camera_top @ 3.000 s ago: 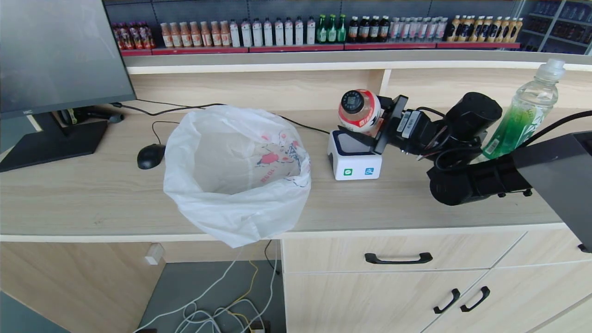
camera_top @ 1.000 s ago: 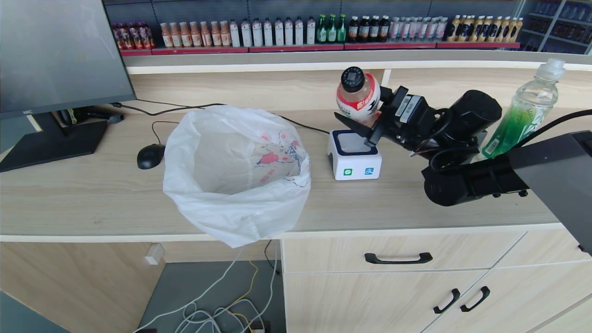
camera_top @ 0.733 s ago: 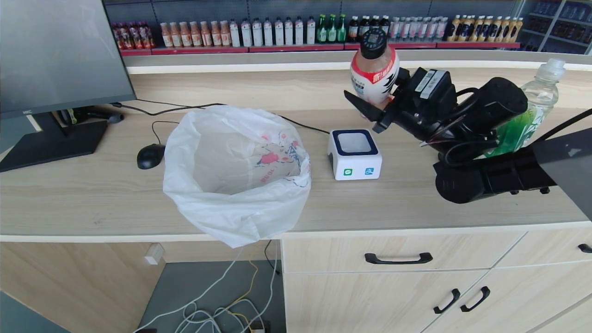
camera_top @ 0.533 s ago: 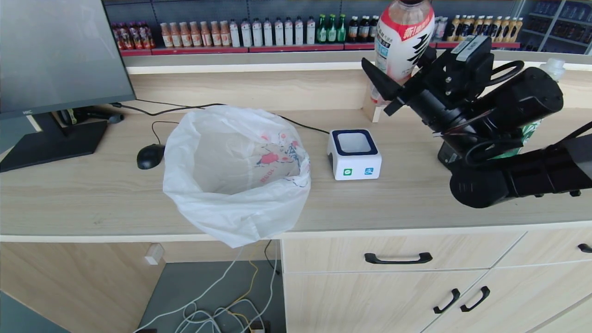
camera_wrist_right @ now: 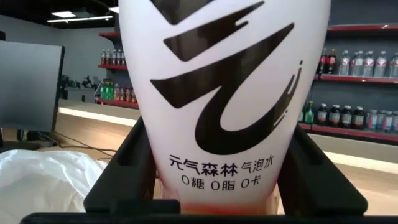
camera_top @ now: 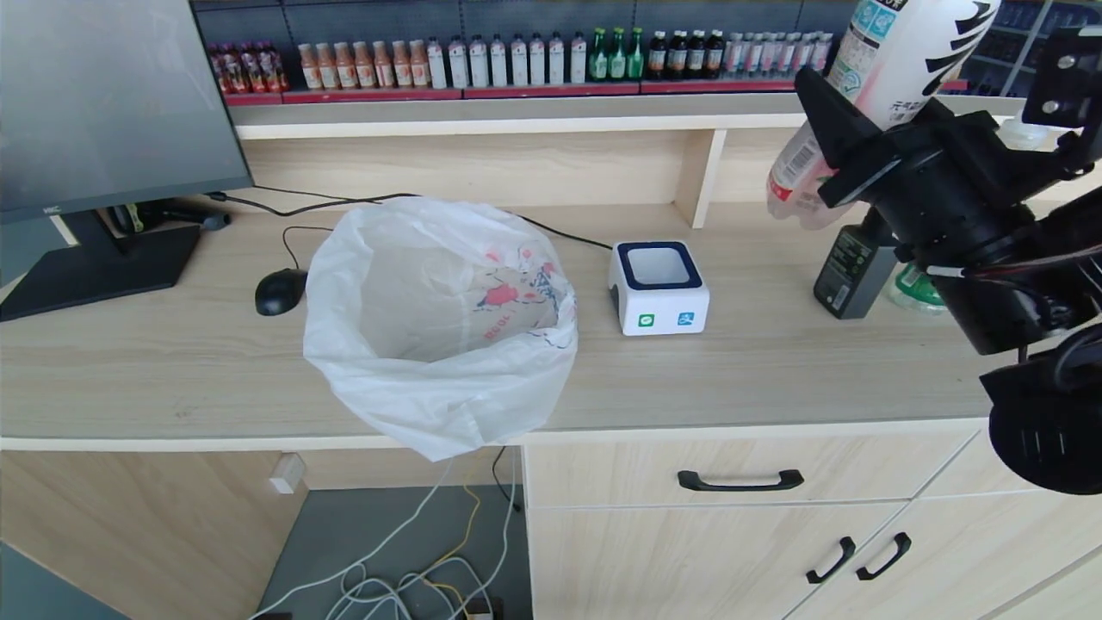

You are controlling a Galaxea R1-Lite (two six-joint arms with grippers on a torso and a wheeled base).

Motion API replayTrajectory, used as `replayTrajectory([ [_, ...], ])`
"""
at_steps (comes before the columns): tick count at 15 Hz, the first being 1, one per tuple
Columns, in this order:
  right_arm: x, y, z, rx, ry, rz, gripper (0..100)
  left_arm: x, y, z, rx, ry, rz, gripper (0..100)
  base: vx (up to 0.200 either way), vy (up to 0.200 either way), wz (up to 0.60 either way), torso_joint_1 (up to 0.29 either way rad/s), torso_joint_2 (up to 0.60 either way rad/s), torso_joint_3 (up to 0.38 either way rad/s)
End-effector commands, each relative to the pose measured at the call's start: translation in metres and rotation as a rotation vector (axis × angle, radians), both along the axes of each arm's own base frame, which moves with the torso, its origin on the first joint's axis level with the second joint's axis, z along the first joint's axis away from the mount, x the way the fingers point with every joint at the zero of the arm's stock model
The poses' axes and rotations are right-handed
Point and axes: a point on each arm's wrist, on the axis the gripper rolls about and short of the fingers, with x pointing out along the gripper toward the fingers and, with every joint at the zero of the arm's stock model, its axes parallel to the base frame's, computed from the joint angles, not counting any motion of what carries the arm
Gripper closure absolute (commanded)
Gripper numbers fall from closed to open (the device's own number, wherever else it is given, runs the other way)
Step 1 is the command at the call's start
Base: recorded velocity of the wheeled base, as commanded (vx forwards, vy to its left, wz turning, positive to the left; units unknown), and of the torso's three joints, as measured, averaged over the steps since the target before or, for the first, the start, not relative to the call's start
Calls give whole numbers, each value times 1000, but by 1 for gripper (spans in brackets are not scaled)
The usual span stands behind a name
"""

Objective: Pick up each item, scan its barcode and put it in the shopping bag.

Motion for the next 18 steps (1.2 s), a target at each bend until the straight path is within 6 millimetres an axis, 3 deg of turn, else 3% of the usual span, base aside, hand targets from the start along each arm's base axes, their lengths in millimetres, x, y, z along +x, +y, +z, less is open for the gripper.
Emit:
replayTrajectory([
  [1,-38,-11,-3,75,77,-1,100,0,0,0,-1,0,1,0,0,0,0,0,0,0],
  [5,-57,5,-5,223,166,8,100,0,0,0,-2,0,0,0,0,0,0,0,0,0],
  [10,-45,13,-15,219,202,20,100,0,0,0,-2,0,1,0,0,0,0,0,0,0],
  [18,-23,0,-31,186,222,-8,100,0,0,0,-5,1,1,0,0,200,0,2,2,0],
])
